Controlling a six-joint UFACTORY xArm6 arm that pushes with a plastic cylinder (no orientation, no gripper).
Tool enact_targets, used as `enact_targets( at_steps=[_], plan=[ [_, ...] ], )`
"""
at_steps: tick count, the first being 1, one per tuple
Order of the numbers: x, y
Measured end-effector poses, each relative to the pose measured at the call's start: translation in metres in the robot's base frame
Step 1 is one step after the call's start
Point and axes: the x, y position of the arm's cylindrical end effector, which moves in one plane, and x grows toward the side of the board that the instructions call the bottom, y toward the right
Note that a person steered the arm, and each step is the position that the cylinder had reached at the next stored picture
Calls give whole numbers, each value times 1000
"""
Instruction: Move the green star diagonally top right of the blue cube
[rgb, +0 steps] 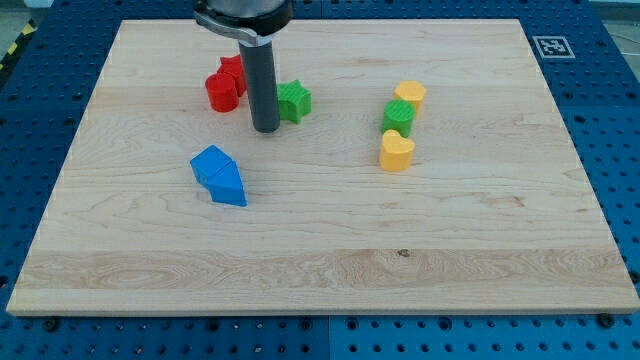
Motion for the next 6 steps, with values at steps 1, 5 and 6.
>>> enact_targets(
  at_steps=[1,5,6],
  plan=[
    [-5,0],
    [-38,-1],
    [-43,-1]
  ],
)
